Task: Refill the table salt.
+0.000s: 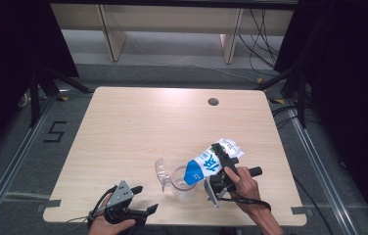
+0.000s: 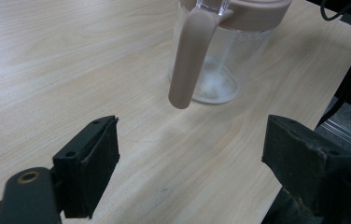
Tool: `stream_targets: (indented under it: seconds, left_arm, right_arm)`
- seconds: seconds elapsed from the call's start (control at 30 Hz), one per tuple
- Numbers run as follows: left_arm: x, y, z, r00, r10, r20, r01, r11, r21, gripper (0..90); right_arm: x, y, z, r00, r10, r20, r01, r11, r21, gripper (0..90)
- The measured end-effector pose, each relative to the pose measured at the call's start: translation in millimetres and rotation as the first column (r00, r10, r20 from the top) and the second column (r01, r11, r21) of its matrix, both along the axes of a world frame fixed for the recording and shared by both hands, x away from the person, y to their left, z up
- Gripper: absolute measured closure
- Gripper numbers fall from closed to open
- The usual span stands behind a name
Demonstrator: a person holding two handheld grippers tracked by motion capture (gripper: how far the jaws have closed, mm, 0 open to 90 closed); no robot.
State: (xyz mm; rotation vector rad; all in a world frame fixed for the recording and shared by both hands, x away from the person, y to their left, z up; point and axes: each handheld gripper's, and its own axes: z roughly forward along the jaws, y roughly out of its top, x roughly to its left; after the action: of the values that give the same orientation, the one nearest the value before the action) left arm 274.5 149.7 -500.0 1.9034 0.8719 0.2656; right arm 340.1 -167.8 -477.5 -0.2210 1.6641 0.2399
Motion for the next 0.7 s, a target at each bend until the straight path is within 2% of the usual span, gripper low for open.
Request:
stream_targets:
  seconds: [0.03,0.07,0.1,0.17,0.2,0.33,0.4,0.53,0.6,0.67,0.7]
  left_arm:
    - [-0.1,0.0,0.1,1.0,0.002,0.0,-0.002,1.0,0.001,17.9]
    - [0.1,0.0,-0.1,1.0,0.001,0.001,-0.001,1.0,-0.001,18.0]
    - [0.0,0.0,0.0,1.0,0.002,-0.001,-0.002,1.0,0.0,17.9]
    - [0.0,0.0,0.0,1.0,0.002,-0.001,-0.002,1.0,-0.001,18.0]
    - [0.1,0.0,-0.1,1.0,0.002,-0.001,-0.002,1.0,-0.001,17.9]
    - [0.0,0.1,0.1,1.0,0.002,0.001,-0.002,1.0,0.002,18.0]
    - [-0.1,0.0,0.1,1.0,0.004,0.0,-0.004,1.0,0.0,18.0]
    - [-0.1,-0.2,0.0,1.0,0.006,0.001,-0.006,1.0,-0.001,17.9]
    - [0.1,0.0,0.1,1.0,0.002,-0.001,-0.002,1.0,0.0,17.9]
    - [0.0,0.0,0.0,1.0,0.002,0.001,-0.002,1.0,0.0,18.0]
    - [-0.3,0.1,0.3,1.0,0.006,0.0,-0.006,1.0,0.005,17.9]
  right_arm:
    - [0.1,-0.3,-0.8,0.9999,-0.003,-0.012,0.003,1.0,0.012,48.3]
    - [-1.7,-0.5,-2.6,0.9993,-0.029,-0.024,0.03,0.999,0.034,48.3]
    - [-1.3,-0.6,-2.0,0.9995,-0.024,-0.019,0.025,0.999,0.025,48.3]
    - [0.0,0.4,3.6,0.9998,0.008,0.019,-0.007,0.999,-0.049,48.3]
    - [-0.4,-0.4,0.0,1.0,-0.006,0.003,0.006,1.0,-0.004,48.3]
    - [-0.6,0.2,-0.4,1.0,-0.005,0.002,0.005,1.0,-0.003,48.4]
    - [1.0,0.5,0.6,0.9999,0.016,0.005,-0.016,1.0,-0.021,48.4]
    - [0.4,0.3,0.8,0.9999,0.007,0.009,-0.006,1.0,-0.029,48.5]
    - [-1.2,-0.4,-2.6,0.9998,-0.016,-0.007,0.016,1.0,0.006,48.5]
    - [-0.7,-0.2,-1.4,1.0,-0.008,-0.001,0.008,1.0,-0.007,48.5]
    - [1.0,0.2,0.8,0.9997,0.018,0.014,-0.018,0.999,-0.03,48.5]
